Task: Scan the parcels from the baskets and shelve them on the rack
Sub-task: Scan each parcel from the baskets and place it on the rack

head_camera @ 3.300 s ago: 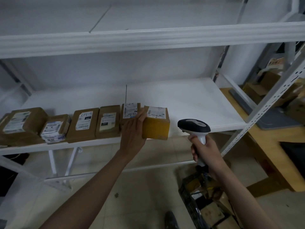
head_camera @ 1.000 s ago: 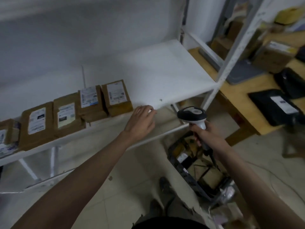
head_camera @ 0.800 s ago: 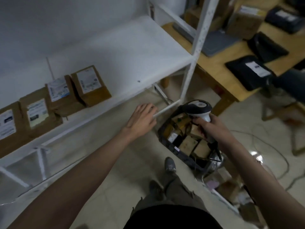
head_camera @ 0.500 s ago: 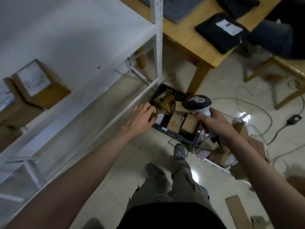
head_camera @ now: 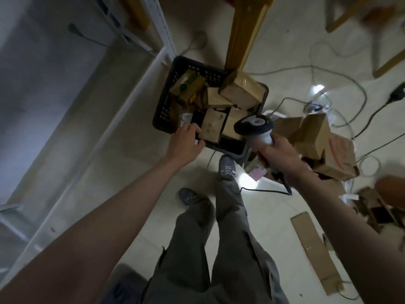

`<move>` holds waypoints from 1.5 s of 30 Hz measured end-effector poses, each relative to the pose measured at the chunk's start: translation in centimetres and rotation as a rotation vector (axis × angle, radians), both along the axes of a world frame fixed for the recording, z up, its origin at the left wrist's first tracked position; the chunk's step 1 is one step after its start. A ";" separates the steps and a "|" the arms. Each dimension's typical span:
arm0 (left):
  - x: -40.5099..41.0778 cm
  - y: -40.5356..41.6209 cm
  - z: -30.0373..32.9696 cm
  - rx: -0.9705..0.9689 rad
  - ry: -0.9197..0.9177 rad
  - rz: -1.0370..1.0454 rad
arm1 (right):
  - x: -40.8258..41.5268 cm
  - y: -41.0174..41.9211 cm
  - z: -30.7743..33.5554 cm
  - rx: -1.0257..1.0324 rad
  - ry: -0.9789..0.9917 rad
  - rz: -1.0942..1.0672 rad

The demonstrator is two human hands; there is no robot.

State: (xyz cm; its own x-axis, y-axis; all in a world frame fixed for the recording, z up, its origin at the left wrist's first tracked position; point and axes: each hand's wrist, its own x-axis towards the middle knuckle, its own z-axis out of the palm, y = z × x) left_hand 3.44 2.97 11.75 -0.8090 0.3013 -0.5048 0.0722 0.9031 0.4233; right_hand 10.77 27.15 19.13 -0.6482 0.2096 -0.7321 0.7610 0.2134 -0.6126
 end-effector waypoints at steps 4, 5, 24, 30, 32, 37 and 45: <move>-1.0 1.9 -8.1 -0.051 -0.101 0.041 | -0.6 0.6 -7.6 0.003 -0.006 0.025; -1.4 2.3 -10.1 -0.068 -0.116 0.050 | -0.9 0.8 -9.5 0.012 -0.004 0.036; -7.2 8.1 -40.9 -0.411 -0.487 0.188 | -2.5 1.5 -34.8 -0.114 -0.050 -0.145; -7.0 9.3 -43.4 -0.479 -0.404 0.283 | -2.6 1.0 -36.3 -0.106 -0.023 -0.150; -7.3 9.3 -43.0 -0.464 -0.408 0.289 | -2.5 1.0 -36.1 -0.109 -0.025 -0.156; -7.3 8.2 -39.3 -0.466 -0.319 0.233 | -2.8 0.7 -33.5 -0.127 -0.029 -0.173; -6.2 4.6 -28.4 -0.299 -0.048 0.262 | -3.4 -1.0 -24.1 -0.160 0.034 -0.183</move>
